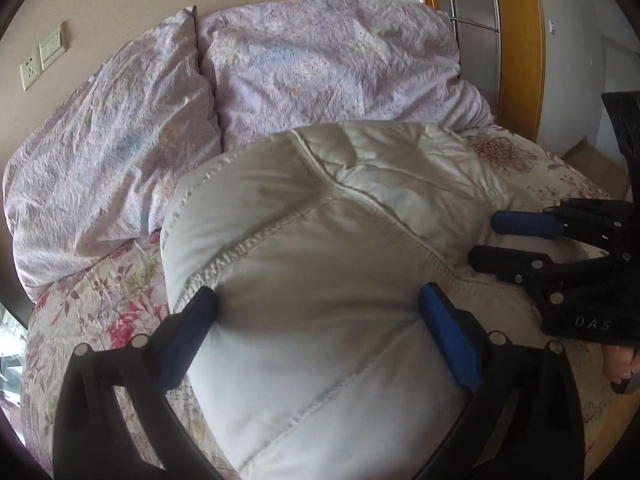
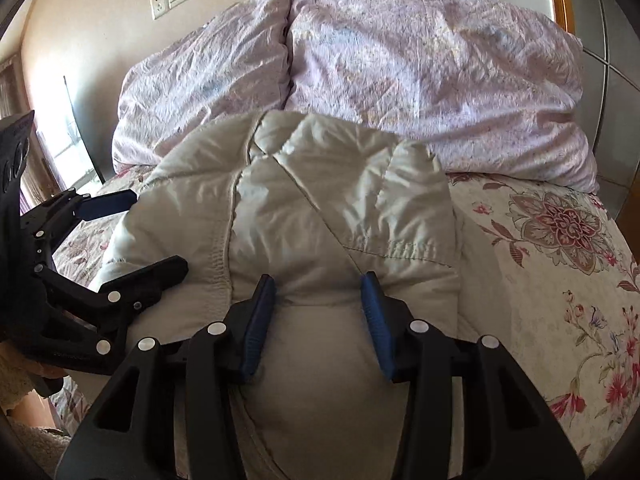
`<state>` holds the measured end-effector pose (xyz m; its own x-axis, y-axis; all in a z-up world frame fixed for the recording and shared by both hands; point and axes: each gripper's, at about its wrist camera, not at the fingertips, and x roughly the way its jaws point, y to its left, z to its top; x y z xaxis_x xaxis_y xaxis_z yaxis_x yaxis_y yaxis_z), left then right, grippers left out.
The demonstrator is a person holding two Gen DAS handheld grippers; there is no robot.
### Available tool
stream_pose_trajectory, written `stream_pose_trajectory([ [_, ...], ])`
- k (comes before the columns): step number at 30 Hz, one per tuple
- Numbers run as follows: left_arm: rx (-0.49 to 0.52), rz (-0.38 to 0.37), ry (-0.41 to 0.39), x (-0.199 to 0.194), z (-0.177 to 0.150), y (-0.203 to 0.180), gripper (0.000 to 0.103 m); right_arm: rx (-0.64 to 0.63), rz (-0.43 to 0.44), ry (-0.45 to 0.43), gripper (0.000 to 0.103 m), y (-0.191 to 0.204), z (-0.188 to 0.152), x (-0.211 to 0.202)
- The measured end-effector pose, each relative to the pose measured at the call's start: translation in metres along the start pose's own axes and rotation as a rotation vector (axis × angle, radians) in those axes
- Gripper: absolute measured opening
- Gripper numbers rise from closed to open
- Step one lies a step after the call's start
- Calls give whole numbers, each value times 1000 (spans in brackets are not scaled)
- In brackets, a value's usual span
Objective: Fold large clothes
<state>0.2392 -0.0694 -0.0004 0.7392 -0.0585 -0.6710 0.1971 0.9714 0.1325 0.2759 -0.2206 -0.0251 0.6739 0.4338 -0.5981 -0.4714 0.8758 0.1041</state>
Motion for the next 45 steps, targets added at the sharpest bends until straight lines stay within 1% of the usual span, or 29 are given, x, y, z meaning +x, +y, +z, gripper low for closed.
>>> stream_pose_trajectory([
  [3,11,41,6,11,-5,-4,101,-7,-22,10,47,3,-4,11],
  [7,11,92,-18,18,-10,-10,101,-4,-37,6,47,2,-6,20],
  [9,15,89,-29,16,-9,-9,101,3,-29,23,47,2,-4,19],
  [10,18,72,-29,12,-9,-7,101,14,-16,49,47,0,0,16],
  [12,-5,7,-18,0,-6,3,101,59,35,110,49,-8,12,6],
  [13,-36,-41,-15,-8,-6,12,101,104,80,126,56,-16,17,-4],
  [14,-70,-83,-19,-16,-5,23,101,157,132,112,70,-26,21,-17],
  [15,-104,-114,-25,-25,-5,36,101,206,162,79,80,-38,24,-31],
  [16,-133,-129,-25,-30,-4,51,101,253,175,48,98,-49,25,-43],
  [17,-158,-134,-13,-32,-3,63,101,296,183,26,102,-61,27,-51],
  [19,-212,-132,11,-32,-3,90,101,418,205,6,102,-94,26,-62],
  [20,-236,-126,27,-29,-3,100,101,469,205,16,102,-107,24,-60],
  [21,-262,-133,50,-25,-4,110,101,539,211,51,102,-123,18,-54],
  [23,-333,-191,91,-15,-6,126,101,634,258,110,102,-141,7,-38],
  [25,-395,-255,122,-7,-11,135,101,702,306,156,102,-150,-3,-24],
  [27,-423,-299,149,2,-14,136,101,747,362,200,102,-151,-10,-9],
  [30,-428,-333,162,9,-17,133,101,737,380,276,102,-144,-11,9],
  [33,-452,-382,177,15,-17,134,101,692,394,357,102,-132,-9,25],
  [36,-505,-449,202,27,-21,136,101,652,391,396,102,-123,-7,33],
  [39,-574,-534,223,39,-28,137,101,643,416,423,102,-121,-7,39],
  [41,-622,-586,244,45,-33,137,101,616,404,445,102,-121,-4,40],
  [43,-653,-625,265,48,-38,141,101,560,356,414,102,-121,3,31],
  [45,-651,-631,267,45,-42,144,101,506,328,385,102,-120,6,22],
])
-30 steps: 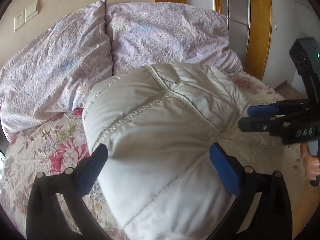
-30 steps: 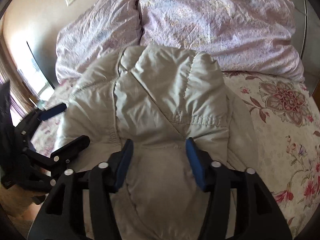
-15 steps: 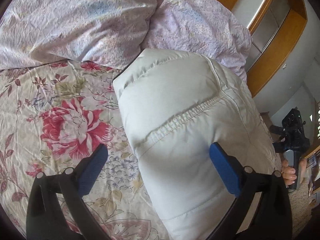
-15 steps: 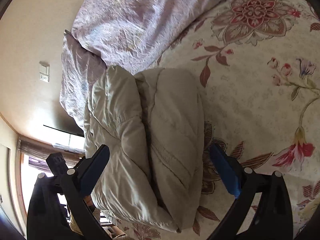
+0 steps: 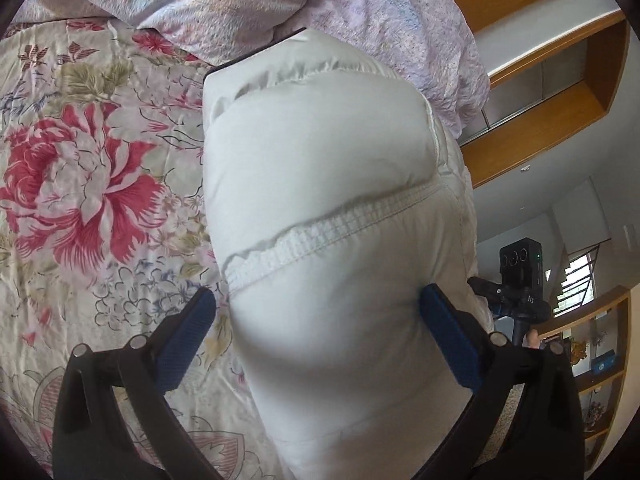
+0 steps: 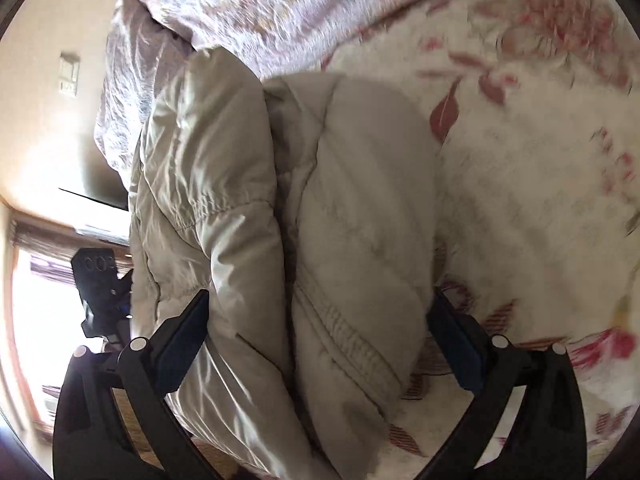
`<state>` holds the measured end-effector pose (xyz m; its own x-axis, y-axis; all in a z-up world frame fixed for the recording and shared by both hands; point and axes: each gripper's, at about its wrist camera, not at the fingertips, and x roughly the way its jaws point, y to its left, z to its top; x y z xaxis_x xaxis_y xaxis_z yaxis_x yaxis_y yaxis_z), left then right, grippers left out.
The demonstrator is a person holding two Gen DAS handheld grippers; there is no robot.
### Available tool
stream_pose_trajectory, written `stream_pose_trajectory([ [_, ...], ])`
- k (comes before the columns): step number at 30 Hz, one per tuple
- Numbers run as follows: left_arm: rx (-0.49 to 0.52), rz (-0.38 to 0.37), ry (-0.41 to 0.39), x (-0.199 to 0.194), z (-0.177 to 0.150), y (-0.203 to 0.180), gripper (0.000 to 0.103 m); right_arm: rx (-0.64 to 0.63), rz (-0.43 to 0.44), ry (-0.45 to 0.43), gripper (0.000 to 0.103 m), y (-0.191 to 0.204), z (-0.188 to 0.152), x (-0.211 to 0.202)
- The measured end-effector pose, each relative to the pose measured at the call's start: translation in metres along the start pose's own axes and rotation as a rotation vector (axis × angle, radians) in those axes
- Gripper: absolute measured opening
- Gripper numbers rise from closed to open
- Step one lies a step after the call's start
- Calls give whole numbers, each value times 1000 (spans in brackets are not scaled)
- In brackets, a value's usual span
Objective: Fold large clothes
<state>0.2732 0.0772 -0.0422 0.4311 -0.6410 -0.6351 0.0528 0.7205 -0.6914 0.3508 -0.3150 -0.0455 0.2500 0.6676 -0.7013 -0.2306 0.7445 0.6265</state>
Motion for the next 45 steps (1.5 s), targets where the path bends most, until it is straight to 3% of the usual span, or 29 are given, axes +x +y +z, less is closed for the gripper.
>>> stream_pose_trajectory([
  [7,-34,-68,33,11,-9,4,101,93,134,86,102,-10,5,25],
  [12,-41,-85,44,20,-6,2,101,51,113,139,102,9,7,36],
  [14,-44,-104,49,22,-4,6,101,59,155,154,102,4,9,39],
  [26,-82,-111,-31,22,-12,7,101,-10,253,143,102,18,12,48],
  [32,-80,-164,-53,19,-19,-2,97,-121,363,100,101,21,-13,54],
  [38,-93,-239,-98,4,-17,-3,89,-97,442,70,93,24,-17,51],
  [45,-51,-213,-195,-37,-1,2,89,-150,482,9,91,66,2,52],
])
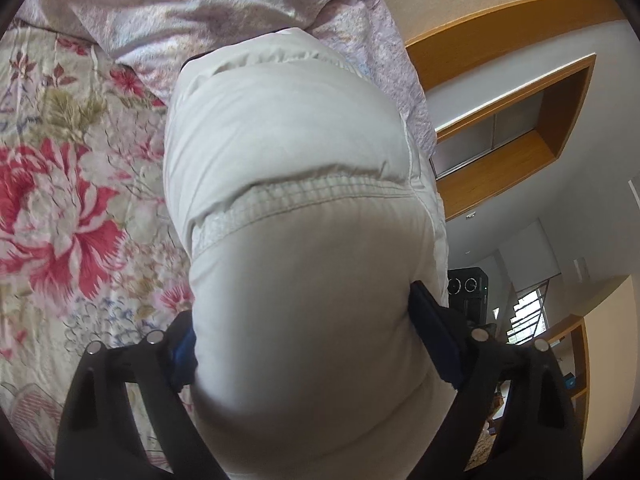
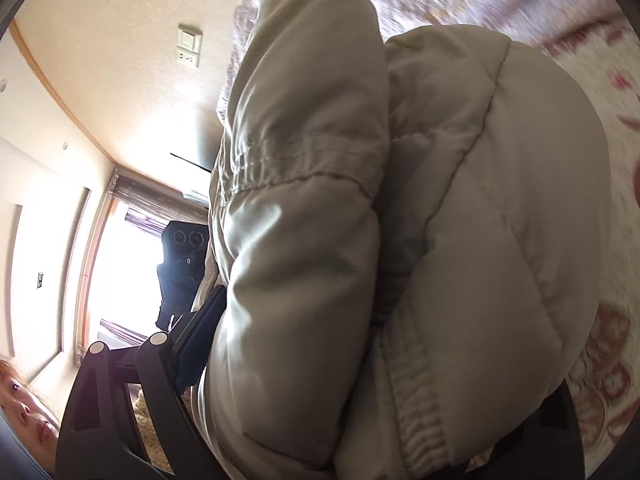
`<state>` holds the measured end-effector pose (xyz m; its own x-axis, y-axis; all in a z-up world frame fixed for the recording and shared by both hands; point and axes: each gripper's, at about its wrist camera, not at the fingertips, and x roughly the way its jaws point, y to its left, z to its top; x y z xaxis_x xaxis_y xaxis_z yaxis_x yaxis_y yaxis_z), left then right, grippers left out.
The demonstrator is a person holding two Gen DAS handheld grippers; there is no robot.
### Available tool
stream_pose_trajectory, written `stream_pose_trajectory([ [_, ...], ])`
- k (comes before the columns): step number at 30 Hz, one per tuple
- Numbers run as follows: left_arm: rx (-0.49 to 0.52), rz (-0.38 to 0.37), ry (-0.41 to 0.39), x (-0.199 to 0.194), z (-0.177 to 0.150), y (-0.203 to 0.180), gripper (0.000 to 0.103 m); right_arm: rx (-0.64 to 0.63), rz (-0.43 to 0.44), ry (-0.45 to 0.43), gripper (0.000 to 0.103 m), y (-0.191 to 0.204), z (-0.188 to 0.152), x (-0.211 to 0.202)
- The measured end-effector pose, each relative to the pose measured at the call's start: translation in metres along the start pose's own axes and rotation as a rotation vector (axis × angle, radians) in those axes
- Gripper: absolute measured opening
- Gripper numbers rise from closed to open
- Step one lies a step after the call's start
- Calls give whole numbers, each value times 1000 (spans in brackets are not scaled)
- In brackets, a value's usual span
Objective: Fold large clothes
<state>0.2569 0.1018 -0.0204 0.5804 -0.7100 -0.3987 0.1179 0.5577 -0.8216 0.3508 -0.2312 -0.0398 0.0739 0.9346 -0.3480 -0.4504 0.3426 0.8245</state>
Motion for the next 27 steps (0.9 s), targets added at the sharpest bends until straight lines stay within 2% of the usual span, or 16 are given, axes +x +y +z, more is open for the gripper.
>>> stream_pose_trajectory([
  [7,20,105,-91,-40,29,18,89,10,6,20,90,3,34,50],
  [13,-5,201,-81,-45,39,54,89,83,-52,33,90,-21,36,92],
  [18,28,251,-91,-35,41,61,90,125,-85,-3,91,-31,35,85],
  [20,21,263,-86,-28,46,59,92,135,-132,-5,97,-28,33,84],
  [23,30,294,-83,-29,47,56,94,136,-191,-17,99,-19,30,75],
  [27,59,358,-100,-23,49,45,97,179,-191,-38,99,-20,30,66],
])
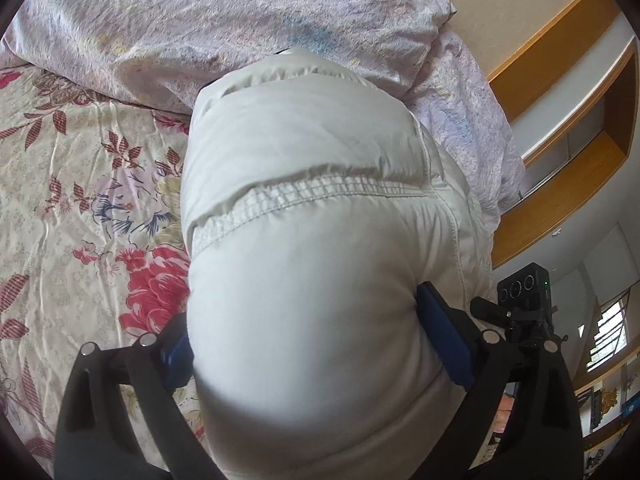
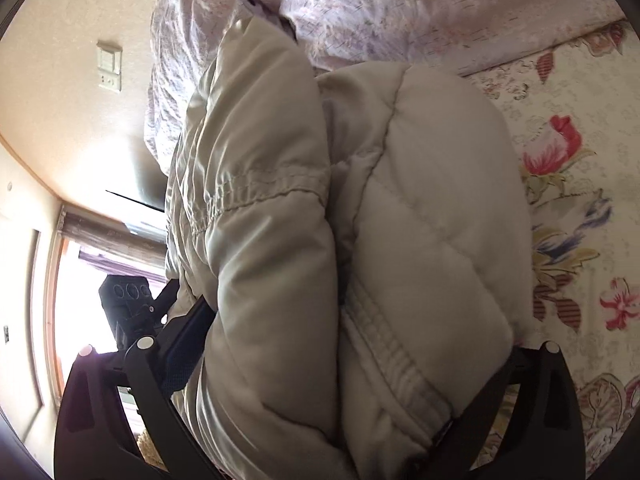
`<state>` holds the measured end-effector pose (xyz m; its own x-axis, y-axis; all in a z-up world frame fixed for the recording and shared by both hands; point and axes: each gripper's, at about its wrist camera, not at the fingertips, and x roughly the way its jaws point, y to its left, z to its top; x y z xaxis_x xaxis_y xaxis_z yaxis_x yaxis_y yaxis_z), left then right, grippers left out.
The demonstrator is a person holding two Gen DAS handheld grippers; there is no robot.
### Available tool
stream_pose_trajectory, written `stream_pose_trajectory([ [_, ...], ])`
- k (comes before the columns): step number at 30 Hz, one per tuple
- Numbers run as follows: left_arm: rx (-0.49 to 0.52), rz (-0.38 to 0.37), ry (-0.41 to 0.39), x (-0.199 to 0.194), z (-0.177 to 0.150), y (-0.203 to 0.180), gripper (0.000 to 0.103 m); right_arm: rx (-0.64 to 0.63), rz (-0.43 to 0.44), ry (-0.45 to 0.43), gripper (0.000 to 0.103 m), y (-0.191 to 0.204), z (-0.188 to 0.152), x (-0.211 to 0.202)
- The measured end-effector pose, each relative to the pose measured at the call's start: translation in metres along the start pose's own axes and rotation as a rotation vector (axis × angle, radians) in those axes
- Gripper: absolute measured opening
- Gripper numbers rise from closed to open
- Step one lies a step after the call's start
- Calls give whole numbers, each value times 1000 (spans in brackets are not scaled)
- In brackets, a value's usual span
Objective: Fold large clothes
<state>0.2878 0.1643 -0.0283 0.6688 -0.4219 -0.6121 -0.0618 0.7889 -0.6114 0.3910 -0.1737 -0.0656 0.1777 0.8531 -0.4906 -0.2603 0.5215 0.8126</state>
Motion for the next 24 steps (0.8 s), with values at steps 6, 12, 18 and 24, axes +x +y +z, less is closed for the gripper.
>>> stream_pose_trajectory([
  [6,45,59,-28,-1,0,-9,99,47,23,-7,101,-2,12,10],
  [12,75,82,-45,-1,1,-14,100,65,34,-2,101,-15,15,13],
  [18,97,92,-59,-3,0,-14,100,56,-38,-38,101,-5,16,8],
  [24,211,205,-121,-22,-2,-30,100,25,-221,-188,101,7,15,-39],
])
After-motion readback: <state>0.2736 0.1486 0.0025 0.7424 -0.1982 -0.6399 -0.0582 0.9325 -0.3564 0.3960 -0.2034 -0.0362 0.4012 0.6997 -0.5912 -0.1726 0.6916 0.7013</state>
